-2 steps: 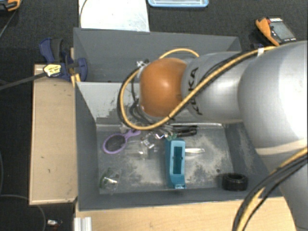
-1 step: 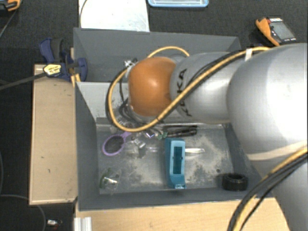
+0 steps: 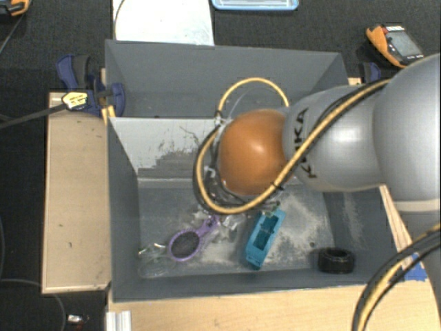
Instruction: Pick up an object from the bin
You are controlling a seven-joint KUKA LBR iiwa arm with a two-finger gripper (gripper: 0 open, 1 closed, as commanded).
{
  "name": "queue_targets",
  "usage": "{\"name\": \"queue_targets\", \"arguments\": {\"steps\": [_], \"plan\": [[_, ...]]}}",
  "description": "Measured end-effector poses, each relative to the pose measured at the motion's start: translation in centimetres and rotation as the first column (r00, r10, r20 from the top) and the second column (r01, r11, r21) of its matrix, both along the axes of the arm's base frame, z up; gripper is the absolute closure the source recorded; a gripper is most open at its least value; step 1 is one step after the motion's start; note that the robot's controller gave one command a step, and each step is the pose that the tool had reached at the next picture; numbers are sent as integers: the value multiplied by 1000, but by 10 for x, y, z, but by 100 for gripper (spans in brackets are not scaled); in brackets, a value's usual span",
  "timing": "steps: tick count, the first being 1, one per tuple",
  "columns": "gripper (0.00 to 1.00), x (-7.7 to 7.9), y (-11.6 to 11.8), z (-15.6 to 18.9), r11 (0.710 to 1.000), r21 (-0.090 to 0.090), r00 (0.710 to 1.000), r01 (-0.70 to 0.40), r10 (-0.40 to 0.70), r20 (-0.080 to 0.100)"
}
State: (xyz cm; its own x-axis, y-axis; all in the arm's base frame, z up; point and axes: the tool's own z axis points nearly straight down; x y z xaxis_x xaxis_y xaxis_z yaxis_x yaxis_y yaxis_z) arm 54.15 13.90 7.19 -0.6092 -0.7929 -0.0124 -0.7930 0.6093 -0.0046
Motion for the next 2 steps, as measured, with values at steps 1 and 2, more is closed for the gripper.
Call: {"name": "queue_targets", "arguments": {"steps": [1, 2], "plan": [[100, 0, 0, 0, 1000, 0, 1000, 1, -1, 0], [100, -3, 0, 38, 1000, -1, 1000, 3, -3, -7]]}}
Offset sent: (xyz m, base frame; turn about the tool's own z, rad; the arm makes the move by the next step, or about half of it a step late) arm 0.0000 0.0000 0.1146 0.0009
